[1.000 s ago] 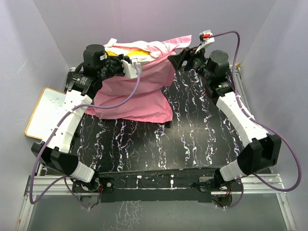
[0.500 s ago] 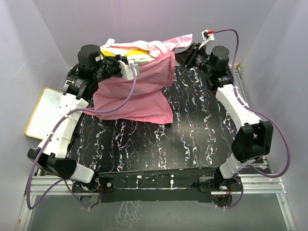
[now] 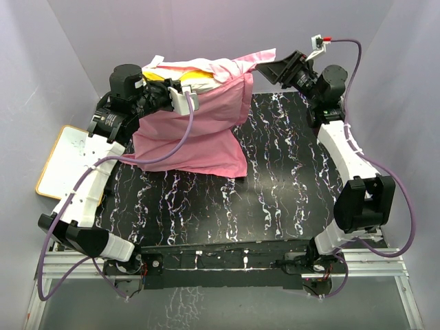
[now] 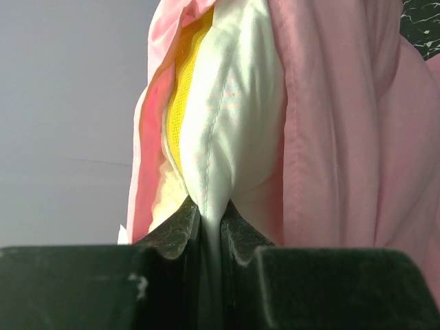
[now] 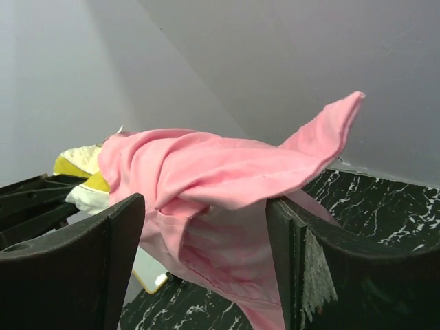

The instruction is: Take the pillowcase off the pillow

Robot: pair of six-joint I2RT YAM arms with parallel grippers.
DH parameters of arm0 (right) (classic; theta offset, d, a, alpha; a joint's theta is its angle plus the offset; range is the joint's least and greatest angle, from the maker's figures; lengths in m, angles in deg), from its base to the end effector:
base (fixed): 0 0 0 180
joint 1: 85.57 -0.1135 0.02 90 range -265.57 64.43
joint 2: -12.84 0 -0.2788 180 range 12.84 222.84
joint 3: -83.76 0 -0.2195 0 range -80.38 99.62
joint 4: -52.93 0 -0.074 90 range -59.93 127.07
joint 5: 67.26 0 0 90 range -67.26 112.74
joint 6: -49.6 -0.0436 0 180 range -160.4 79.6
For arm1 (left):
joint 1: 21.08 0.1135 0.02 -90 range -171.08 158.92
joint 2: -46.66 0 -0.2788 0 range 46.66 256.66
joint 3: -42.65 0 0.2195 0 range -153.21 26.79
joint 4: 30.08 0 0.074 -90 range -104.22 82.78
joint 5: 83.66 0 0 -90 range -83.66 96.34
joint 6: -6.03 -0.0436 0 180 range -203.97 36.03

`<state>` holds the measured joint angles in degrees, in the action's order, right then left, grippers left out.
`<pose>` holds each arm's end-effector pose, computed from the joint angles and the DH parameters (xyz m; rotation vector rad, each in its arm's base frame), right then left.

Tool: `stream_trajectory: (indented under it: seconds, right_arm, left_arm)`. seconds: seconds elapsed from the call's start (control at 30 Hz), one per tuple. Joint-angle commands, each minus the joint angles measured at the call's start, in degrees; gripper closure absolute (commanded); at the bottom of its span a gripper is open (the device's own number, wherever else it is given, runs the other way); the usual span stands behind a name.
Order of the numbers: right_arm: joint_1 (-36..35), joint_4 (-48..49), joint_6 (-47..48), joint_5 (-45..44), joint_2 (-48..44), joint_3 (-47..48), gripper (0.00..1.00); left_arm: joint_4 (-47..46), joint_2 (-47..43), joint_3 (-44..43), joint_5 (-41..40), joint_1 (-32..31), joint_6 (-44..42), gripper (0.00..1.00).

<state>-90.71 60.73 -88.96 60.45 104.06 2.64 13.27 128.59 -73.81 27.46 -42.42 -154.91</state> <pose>0.3443 0.0577 0.4504 -0.0629 1.4648 1.2014 0.2504 -0.1147 0.4964 1.4168 0.9841 0.3239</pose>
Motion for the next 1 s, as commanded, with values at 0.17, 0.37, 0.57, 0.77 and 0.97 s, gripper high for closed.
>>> stream_trajectory:
  seconds: [0.17, 0.37, 0.57, 0.77, 0.97]
  right_arm:
    - [-4.80, -13.95, 3.03, -8.61, 5.53, 16.22, 0.24]
    - [-4.90, -23.18, 4.65, -13.40, 9.82, 23.81, 0.38]
    - [-6.82, -30.59, 8.98, -19.80, 9.99, 23.95, 0.42]
    - [-8.03, -26.59, 7.61, -23.10, 9.57, 22.28, 0.87]
    - [-5.19, -26.00, 8.72, -27.95, 11.52, 29.12, 0.92]
  left_arm:
    - [-2.02, -3.27, -2.38, 2.99, -0.06, -0.86, 1.00]
    - [-1.32, -3.27, -2.86, 3.48, -0.32, -1.22, 1.00]
    - [-1.68, -3.27, -2.97, 3.71, -0.37, -1.69, 1.00]
    - [-2.07, -4.78, -3.00, 3.93, -0.88, -1.13, 1.00]
    - [-1.91, -5.92, -2.82, 3.59, -0.98, -1.16, 1.00]
